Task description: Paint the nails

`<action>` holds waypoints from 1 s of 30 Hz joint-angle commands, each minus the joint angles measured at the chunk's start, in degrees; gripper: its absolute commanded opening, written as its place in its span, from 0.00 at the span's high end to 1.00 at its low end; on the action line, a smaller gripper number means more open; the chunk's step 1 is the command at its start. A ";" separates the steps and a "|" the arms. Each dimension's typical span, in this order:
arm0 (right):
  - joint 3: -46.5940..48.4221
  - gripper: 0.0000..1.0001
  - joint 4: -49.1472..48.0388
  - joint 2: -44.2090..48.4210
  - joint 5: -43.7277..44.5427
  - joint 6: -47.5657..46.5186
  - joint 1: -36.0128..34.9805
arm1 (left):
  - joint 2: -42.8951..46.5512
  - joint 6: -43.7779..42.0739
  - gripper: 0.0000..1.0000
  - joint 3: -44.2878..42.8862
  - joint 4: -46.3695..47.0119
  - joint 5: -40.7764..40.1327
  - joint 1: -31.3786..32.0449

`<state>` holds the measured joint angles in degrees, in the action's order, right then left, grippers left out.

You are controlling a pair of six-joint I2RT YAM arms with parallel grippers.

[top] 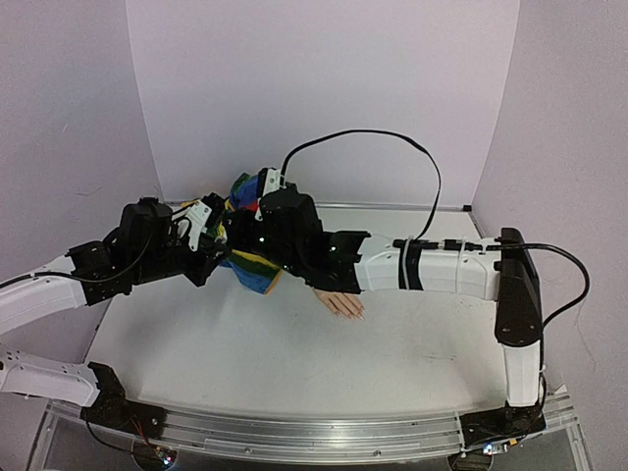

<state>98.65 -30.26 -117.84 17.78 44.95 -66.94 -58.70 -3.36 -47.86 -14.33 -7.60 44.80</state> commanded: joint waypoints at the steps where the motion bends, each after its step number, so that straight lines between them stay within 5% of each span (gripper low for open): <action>1: 3.31 1.00 4.18 -0.63 1.09 2.23 -4.85 | 1.36 0.38 1.00 -1.34 8.19 -6.07 -1.99; 4: 1.37 0.98 4.16 1.73 2.95 -0.54 -4.84 | 1.40 0.28 1.00 -1.33 8.18 -5.21 -1.99; 14: -10.37 0.35 3.67 14.30 11.94 -16.32 -3.91 | 1.10 0.27 1.00 -1.56 7.83 -1.76 -2.00; 20: -22.16 0.22 3.66 22.25 10.93 -18.41 0.66 | 0.13 0.46 1.00 -1.86 7.52 0.90 -1.99; 24: -31.14 0.17 3.71 26.84 2.25 -15.03 7.28 | -1.66 1.33 1.00 -2.55 7.06 6.51 -1.99; 30: -36.78 0.04 -1.66 29.89 -26.85 -19.73 13.28 | -4.97 2.20 1.00 -4.28 6.99 28.84 -2.04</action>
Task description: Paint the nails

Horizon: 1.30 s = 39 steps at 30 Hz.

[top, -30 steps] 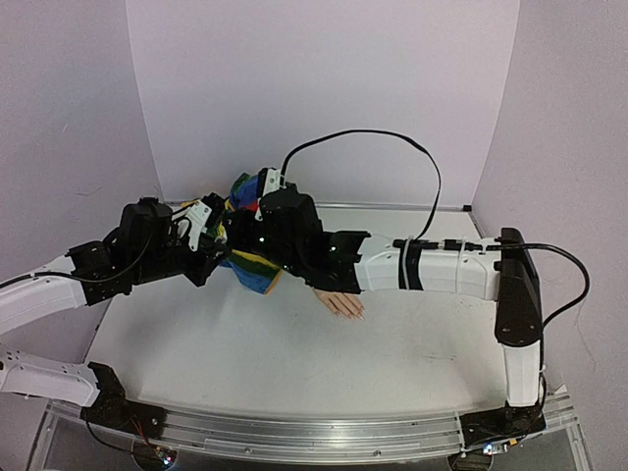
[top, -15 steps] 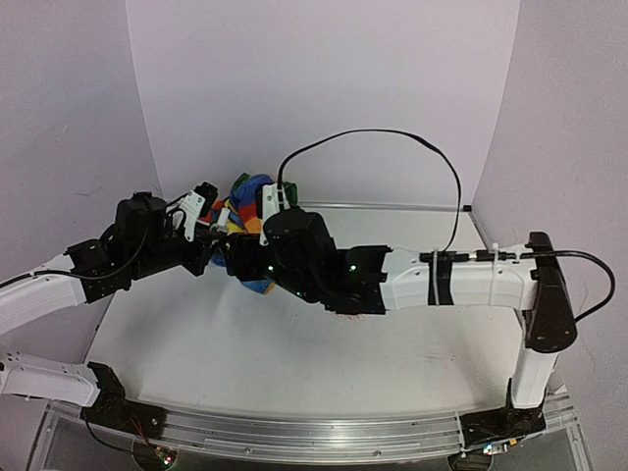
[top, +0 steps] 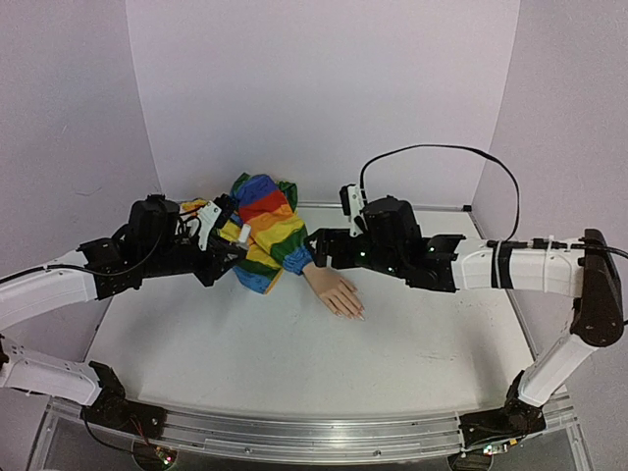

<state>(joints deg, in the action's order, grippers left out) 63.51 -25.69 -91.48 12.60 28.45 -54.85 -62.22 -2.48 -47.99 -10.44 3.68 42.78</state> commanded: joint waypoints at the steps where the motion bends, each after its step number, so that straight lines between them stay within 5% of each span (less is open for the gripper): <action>1: -2.05 0.02 -7.86 3.85 -26.72 -3.94 1.46 | -1.90 1.34 1.00 -4.60 3.06 22.00 -0.04; 4: -2.32 0.02 -13.93 3.99 -44.73 -5.23 1.63 | -3.67 1.40 1.00 -5.82 3.22 35.37 0.02; 8: -1.91 0.02 -21.12 2.71 -54.18 -3.28 1.63 | -5.47 1.95 1.00 -7.00 3.48 45.87 0.06; 15: 1.16 0.36 -25.30 0.25 -58.14 -2.20 1.58 | -6.63 1.95 1.00 -7.38 3.93 53.53 0.69; 21: 3.34 0.54 -27.73 -1.93 -60.94 -0.23 1.50 | -6.71 1.97 1.00 -7.25 4.11 54.88 1.25; 32: 4.89 0.69 -29.85 -5.07 -63.86 1.48 0.25 | -5.78 1.91 1.00 -7.12 4.11 53.87 1.25; 39: 4.48 0.84 -29.66 -5.47 -61.07 0.91 -0.53 | -4.58 2.00 1.00 -6.79 4.20 46.33 1.20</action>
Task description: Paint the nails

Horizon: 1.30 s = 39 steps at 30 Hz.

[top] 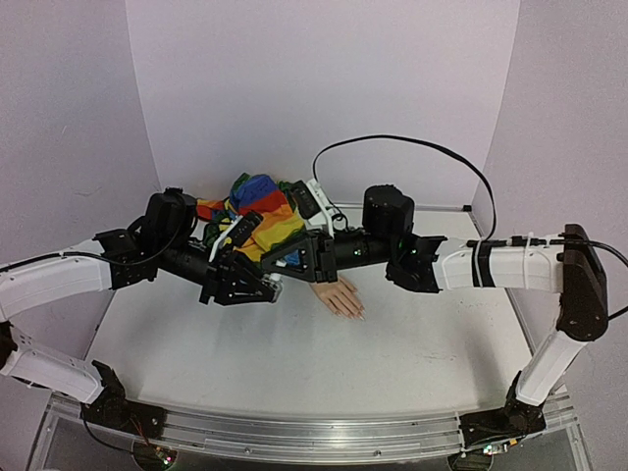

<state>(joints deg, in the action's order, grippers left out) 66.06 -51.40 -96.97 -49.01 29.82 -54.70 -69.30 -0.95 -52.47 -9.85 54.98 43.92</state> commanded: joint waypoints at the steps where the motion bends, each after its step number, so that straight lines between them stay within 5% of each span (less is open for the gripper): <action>1: 1.96 0.86 -3.60 -0.20 1.25 -0.77 -0.88 | 2.82 0.43 1.00 -2.16 3.61 -7.08 0.03; 5: 2.80 1.00 -1.51 -1.59 6.18 -0.94 -1.37 | 4.99 2.13 1.00 -1.23 3.61 -18.85 -0.32; 9: 4.57 1.00 0.67 -3.91 12.41 0.83 -1.74 | 7.27 1.52 1.00 0.14 3.61 -36.32 -0.41; 14: 11.44 1.00 8.91 -9.29 28.96 9.18 -2.18 | 9.96 1.06 1.00 2.25 2.99 -66.96 -0.42; 18: 19.79 1.00 21.19 -15.16 46.40 16.10 -4.66 | 11.45 -0.91 1.00 2.67 2.31 -81.00 -0.42; 21: 27.31 1.00 26.51 -19.10 55.53 18.90 -7.68 | 11.59 -1.04 1.00 2.74 2.27 -83.18 -0.42; 28: 37.24 0.98 28.09 -23.26 58.73 17.99 -11.53 | 11.42 -1.35 1.00 2.50 2.02 -79.05 -0.42; 39: 25.52 0.40 26.89 -10.51 59.62 5.07 -9.40 | 11.10 -1.95 1.00 2.16 1.51 -73.22 -0.42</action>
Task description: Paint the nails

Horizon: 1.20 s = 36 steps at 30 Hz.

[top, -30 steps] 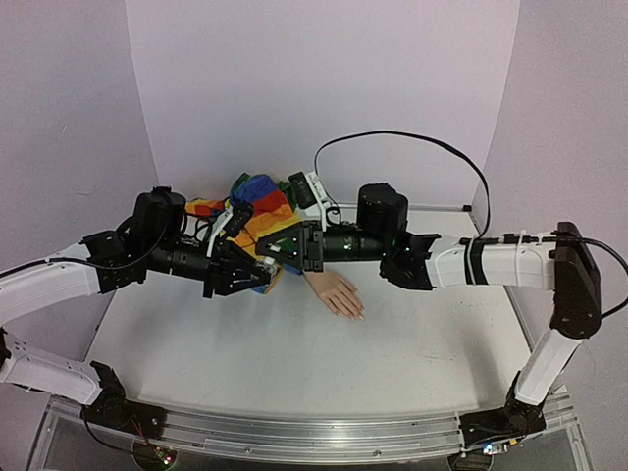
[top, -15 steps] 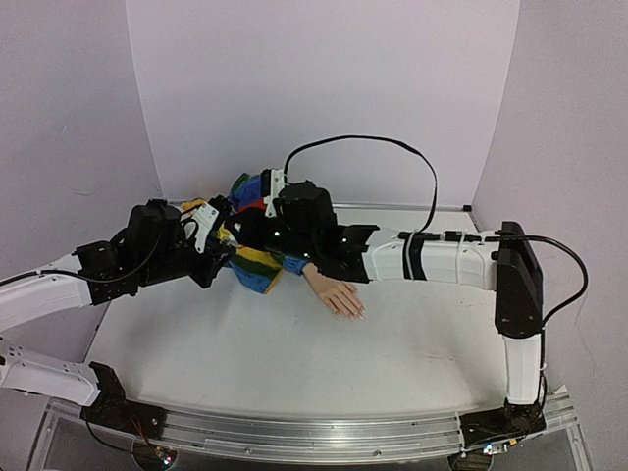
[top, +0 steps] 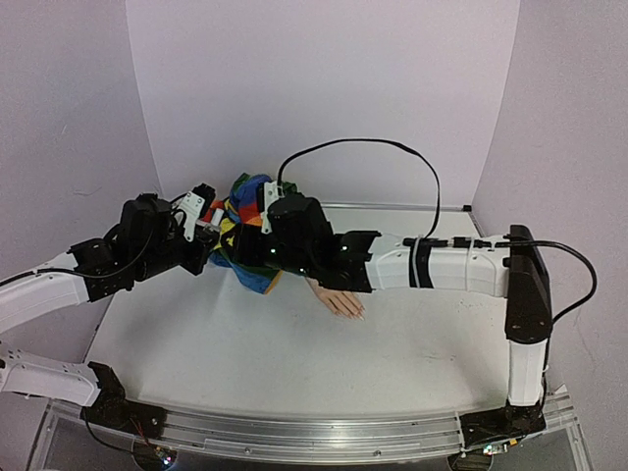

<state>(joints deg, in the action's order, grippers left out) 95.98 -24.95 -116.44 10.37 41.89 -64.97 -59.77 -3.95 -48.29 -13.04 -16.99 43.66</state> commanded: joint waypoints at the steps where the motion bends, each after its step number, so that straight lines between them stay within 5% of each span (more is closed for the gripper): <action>1: -6.64 0.36 0.43 10.70 0.78 -7.91 1.30 | 1.51 1.04 1.00 -2.14 4.60 -0.87 -0.15; 7: -20.48 0.16 -1.11 19.85 0.62 -11.71 5.31 | 0.66 1.34 1.00 -2.46 4.38 2.20 -0.15; 14: -33.26 0.04 -2.84 26.94 -4.00 -12.91 8.79 | -1.57 1.63 1.00 -3.39 3.44 8.46 -0.16; 24: -34.57 0.02 -15.71 30.53 -43.35 -21.05 9.17 | -5.73 0.67 1.00 -6.84 4.01 57.35 -0.20; 29: -31.62 0.14 -18.53 28.18 -52.03 -20.29 9.17 | -8.36 2.13 1.00 -8.36 4.56 71.20 -0.18; 36: -28.91 0.41 -22.53 25.78 -56.27 -18.22 9.19 | -8.74 2.27 1.00 -8.33 5.00 77.08 0.41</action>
<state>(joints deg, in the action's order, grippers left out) 63.90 -41.30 -89.86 -40.23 22.98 -55.68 -68.77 -2.44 -53.56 -11.40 51.94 43.59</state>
